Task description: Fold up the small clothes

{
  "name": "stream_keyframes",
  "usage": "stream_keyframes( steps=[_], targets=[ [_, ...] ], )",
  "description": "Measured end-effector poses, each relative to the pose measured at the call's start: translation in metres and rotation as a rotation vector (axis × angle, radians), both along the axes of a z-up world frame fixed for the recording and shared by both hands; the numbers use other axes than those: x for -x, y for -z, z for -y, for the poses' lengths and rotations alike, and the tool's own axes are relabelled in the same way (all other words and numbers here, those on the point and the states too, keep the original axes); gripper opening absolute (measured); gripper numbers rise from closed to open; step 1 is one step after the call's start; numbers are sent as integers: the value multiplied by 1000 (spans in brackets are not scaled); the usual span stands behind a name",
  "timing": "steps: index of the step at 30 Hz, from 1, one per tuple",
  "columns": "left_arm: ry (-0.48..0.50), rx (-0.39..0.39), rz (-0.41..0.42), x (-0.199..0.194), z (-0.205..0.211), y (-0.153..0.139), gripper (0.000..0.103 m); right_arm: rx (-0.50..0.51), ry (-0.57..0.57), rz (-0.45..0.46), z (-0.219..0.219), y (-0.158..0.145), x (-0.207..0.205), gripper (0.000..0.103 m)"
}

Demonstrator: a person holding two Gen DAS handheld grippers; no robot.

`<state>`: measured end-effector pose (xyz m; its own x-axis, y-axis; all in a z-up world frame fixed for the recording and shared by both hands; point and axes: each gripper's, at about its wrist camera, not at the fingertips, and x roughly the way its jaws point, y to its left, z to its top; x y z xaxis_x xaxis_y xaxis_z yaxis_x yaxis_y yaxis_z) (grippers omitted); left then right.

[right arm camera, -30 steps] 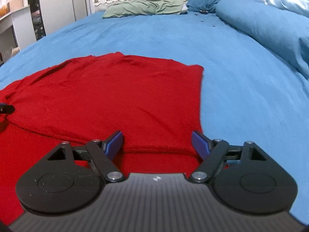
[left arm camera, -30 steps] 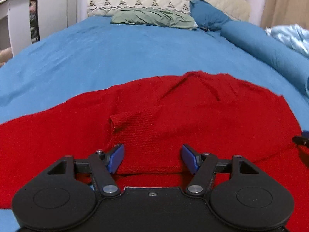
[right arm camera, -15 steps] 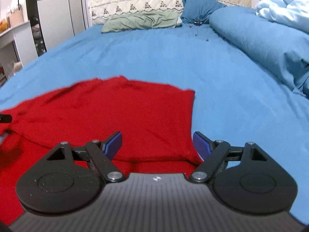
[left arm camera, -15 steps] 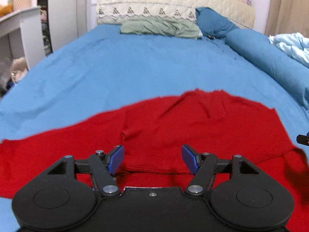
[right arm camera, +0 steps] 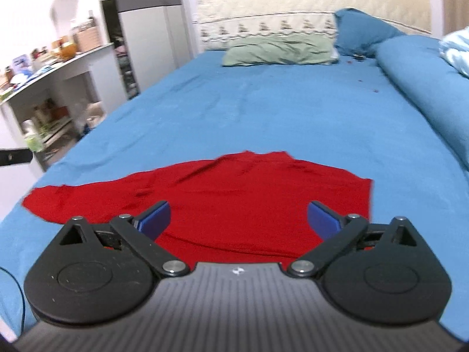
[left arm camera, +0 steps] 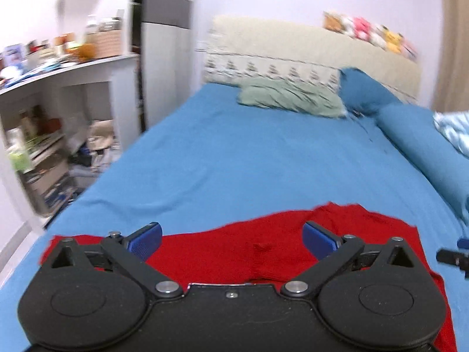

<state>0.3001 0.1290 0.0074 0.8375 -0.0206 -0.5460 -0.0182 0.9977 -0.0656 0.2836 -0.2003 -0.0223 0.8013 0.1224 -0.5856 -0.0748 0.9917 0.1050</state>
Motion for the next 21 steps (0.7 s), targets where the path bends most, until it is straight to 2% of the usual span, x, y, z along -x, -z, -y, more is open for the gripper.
stream_keyframes(
  steps=[4,7,10,12,15,18,20,21],
  targets=[
    [-106,35,-1,7,-53,4,103,-13,-48,-4,-31,-1,1,103],
    [-186,95,-25,4,-97,18,103,-24,-79,-14,-48,4,0,103],
    [-272,173,-49,-6,-139,45,103,-15,-99,-26,-61,11,-2,103],
    [-317,252,-72,-16,-164,69,102,-7,-110,-37,-66,18,-6,103],
    [-374,359,-107,-29,-194,100,95,-6,-118,-57,-69,30,-14,103],
    [-443,448,-146,-42,-217,134,82,-6,-118,-73,-70,44,-21,103],
    [-474,479,-165,-49,-225,151,72,-8,-118,-80,-69,51,-25,103],
    [-489,484,-176,-51,-227,159,71,-9,-116,-84,-68,55,-25,103]
  ],
)
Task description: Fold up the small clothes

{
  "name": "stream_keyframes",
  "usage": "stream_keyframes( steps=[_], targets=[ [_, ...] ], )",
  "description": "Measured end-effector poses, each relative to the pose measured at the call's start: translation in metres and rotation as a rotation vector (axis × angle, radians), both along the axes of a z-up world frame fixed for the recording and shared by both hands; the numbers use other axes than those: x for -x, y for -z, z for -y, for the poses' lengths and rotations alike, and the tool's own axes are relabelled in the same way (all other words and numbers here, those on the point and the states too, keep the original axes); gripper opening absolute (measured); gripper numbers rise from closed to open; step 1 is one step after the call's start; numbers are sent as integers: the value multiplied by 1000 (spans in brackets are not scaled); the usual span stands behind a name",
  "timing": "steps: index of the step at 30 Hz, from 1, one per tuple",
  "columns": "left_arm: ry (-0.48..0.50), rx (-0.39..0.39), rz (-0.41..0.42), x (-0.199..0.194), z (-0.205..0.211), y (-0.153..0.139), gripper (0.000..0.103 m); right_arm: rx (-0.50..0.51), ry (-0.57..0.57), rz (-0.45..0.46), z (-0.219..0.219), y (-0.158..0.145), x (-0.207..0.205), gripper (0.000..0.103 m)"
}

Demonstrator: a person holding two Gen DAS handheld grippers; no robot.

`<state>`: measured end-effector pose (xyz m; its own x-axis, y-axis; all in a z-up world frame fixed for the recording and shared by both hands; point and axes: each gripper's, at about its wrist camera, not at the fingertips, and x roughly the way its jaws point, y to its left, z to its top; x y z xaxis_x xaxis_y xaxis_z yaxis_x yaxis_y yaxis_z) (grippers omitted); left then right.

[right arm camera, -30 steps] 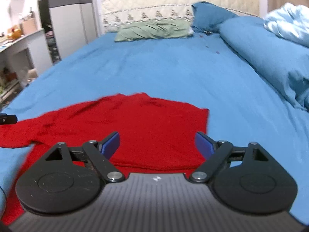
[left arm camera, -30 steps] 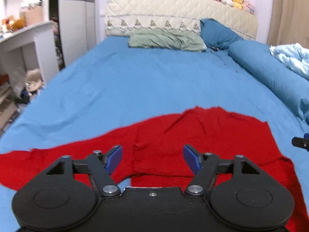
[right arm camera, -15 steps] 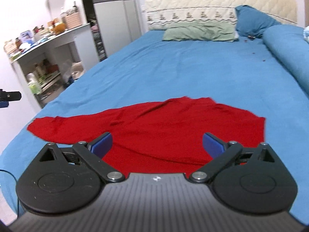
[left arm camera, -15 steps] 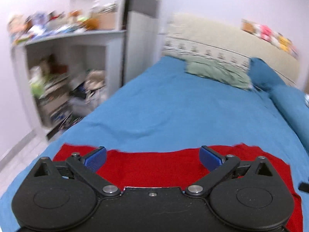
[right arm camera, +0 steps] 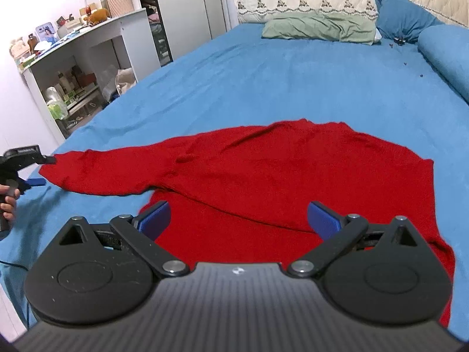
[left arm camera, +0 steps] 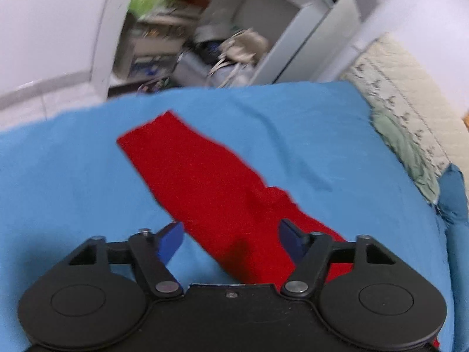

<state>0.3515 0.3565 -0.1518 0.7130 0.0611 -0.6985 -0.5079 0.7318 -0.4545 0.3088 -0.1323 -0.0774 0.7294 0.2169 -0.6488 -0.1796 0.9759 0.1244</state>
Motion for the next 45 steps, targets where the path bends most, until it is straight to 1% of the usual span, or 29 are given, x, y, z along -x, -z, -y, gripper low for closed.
stream_keyframes(
  steps=[1,2,4,6,7,8,9,10,12,16,18,21,23,26,28,29,30,32,34,36,38,40,41,42,43,45],
  targets=[
    [-16,4,-10,-3,-2,7,67,-1,1,-4,2,4,-1,103],
    [-29,10,-11,-6,-5,13,65,-4,3,-7,3,8,-3,103],
    [-51,8,7,-9,-7,18,64,-10,11,-11,5,14,-5,103],
    [-72,-11,15,-14,-9,19,56,-18,19,-17,8,20,-7,103],
    [-82,-29,6,-17,-8,19,38,-22,22,-20,10,24,-7,103],
    [-88,-41,-4,-20,-8,19,17,-26,25,-26,11,27,-8,103],
    [-90,-47,-12,-22,-9,19,8,-28,28,-31,13,30,-8,103],
    [-90,-43,-12,-23,-8,19,7,-30,30,-35,15,33,-8,103],
    [-99,-55,-8,-24,-5,16,6,-32,32,-39,18,36,-7,103],
    [-79,-125,24,-27,9,-1,6,-39,45,-31,24,36,-5,103],
    [-57,-150,58,-31,18,-17,6,-45,56,-20,28,33,-3,103],
    [13,-205,146,-34,46,-55,6,-47,73,2,35,25,0,103],
    [90,-234,239,-38,78,-85,6,-50,92,25,43,17,2,103],
    [234,-260,358,-48,141,-124,6,-63,133,65,57,4,6,103],
    [349,-273,414,-57,193,-141,6,-69,171,89,70,-3,9,103],
    [407,-276,437,-61,220,-145,6,-71,192,99,76,-6,11,103],
    [485,-283,459,-66,252,-147,6,-75,217,107,83,-8,13,103],
    [608,-298,457,-76,307,-138,6,-81,255,114,95,-10,16,103],
    [722,-298,408,-87,360,-110,6,-79,286,113,106,-9,18,103],
    [809,-298,319,-94,402,-71,6,-65,316,103,115,-6,20,103],
    [881,-291,198,-98,433,-26,6,-61,332,79,121,2,20,103],
    [941,-297,93,-98,450,18,6,-60,339,43,126,14,19,103],
    [955,-284,62,-97,453,32,6,-57,337,26,126,20,18,103],
    [959,-273,55,-93,455,42,6,-52,336,11,127,27,17,103],
    [962,-285,77,-89,455,44,7,-49,335,3,127,32,17,103],
    [976,-307,105,-83,455,40,11,-55,335,-11,128,43,14,103]
  ],
)
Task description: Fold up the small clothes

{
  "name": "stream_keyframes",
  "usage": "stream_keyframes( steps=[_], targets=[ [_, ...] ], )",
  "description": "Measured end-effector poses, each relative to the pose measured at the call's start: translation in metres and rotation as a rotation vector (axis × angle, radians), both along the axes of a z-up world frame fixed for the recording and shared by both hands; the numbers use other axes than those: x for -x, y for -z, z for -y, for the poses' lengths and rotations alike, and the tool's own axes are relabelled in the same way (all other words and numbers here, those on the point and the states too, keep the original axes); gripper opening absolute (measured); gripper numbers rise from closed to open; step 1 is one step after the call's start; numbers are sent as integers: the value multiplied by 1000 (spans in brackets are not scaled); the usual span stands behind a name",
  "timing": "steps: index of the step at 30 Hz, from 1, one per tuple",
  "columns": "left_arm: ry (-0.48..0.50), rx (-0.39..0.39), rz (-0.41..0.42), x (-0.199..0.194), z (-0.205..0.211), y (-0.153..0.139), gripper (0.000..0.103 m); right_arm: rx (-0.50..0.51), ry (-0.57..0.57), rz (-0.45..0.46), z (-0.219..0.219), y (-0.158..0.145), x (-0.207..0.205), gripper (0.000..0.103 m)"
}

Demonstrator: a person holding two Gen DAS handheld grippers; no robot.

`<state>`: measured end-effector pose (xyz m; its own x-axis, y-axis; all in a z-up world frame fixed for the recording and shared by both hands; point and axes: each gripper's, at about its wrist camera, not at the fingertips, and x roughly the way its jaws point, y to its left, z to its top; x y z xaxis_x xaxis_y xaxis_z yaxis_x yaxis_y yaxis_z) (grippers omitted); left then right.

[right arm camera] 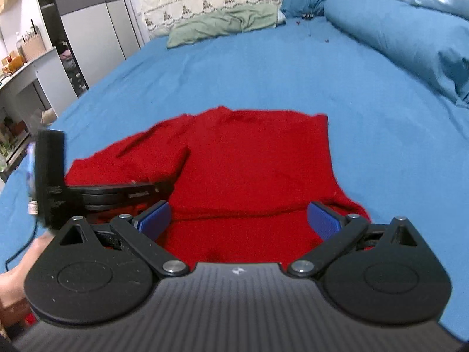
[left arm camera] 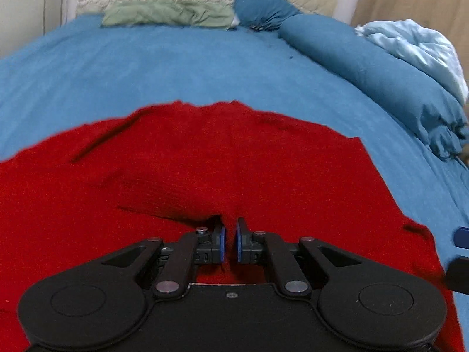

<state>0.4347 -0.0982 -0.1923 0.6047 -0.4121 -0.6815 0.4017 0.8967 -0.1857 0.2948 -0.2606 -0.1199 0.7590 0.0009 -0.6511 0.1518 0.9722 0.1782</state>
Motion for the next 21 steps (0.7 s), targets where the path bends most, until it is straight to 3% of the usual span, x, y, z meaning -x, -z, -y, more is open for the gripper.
stream_keyframes(
  steps=[1,2,4,5,9,12,15,17,19,21],
  targets=[
    [11,-2,5,3,-3,-3,29,-12,1,-2,1,4,-2,103],
    [19,0,12,10,-8,-8,56,-27,0,-1,1,6,-6,103],
    [11,1,60,28,-29,-21,88,-45,-4,12,2,7,-11,103],
    [-2,-13,104,36,-43,-28,96,-48,-13,23,1,6,-16,103],
    [-129,-131,216,71,-98,-43,96,-9,-109,52,-24,6,-43,103],
    [-238,-103,154,69,-144,-32,96,49,-208,21,-61,18,-77,103],
    [-301,-89,92,63,-164,-17,96,190,-281,-28,-100,37,-113,103],
    [-311,-84,84,64,-169,-11,96,266,-301,-49,-117,50,-132,76],
    [-300,-106,86,65,-169,-9,95,263,-293,-56,-120,57,-141,39],
    [-289,-129,94,68,-165,-12,93,193,-221,-33,-105,52,-143,36]
  ],
)
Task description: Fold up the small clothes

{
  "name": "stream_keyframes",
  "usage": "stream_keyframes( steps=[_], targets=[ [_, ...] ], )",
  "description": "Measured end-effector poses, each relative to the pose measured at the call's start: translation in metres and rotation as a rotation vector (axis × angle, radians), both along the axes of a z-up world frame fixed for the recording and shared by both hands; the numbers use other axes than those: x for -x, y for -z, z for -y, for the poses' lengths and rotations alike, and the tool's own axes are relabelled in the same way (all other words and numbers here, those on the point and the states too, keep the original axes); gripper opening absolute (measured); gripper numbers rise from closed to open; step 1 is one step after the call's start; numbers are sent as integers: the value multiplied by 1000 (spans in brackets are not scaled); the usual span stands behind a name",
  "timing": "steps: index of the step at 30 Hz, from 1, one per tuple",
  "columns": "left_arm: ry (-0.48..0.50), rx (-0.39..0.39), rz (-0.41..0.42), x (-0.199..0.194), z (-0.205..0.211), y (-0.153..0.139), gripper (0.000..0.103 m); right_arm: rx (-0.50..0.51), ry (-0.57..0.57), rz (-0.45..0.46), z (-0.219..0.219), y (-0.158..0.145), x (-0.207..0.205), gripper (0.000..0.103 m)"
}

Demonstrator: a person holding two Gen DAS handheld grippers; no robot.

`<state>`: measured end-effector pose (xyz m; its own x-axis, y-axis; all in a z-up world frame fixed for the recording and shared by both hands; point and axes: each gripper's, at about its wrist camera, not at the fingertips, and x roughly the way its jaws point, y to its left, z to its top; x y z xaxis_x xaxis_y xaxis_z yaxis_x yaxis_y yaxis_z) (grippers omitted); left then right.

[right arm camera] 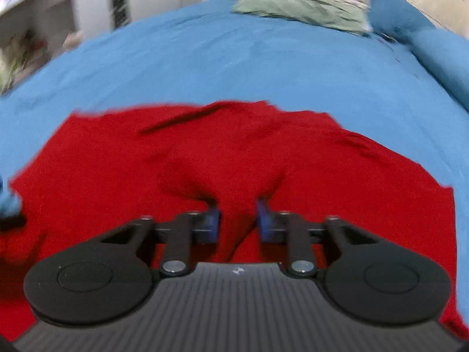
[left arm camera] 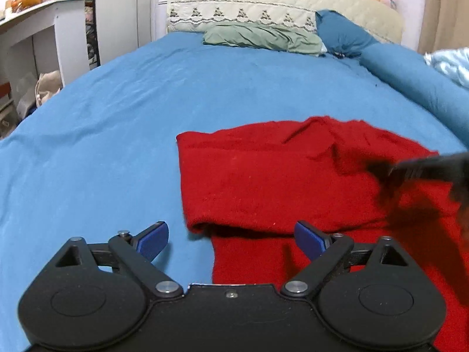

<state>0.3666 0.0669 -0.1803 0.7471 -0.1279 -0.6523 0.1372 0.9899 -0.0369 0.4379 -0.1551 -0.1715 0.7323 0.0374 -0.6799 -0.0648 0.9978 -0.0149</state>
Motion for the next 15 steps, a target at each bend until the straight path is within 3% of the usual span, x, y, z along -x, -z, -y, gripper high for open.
stream_keyframes(
  steps=[5,6,9,15],
  targets=[
    [13,-5,1,6,-4,7,86,-151,148,104,49,-12,39,35],
    [11,-8,1,6,-5,8,86,-177,168,102,57,-9,48,38],
    [-6,-9,-5,7,-9,13,78,-240,205,81,74,11,69,73],
    [-8,-38,-4,4,-8,17,75,-261,159,92,82,14,85,82]
  ],
)
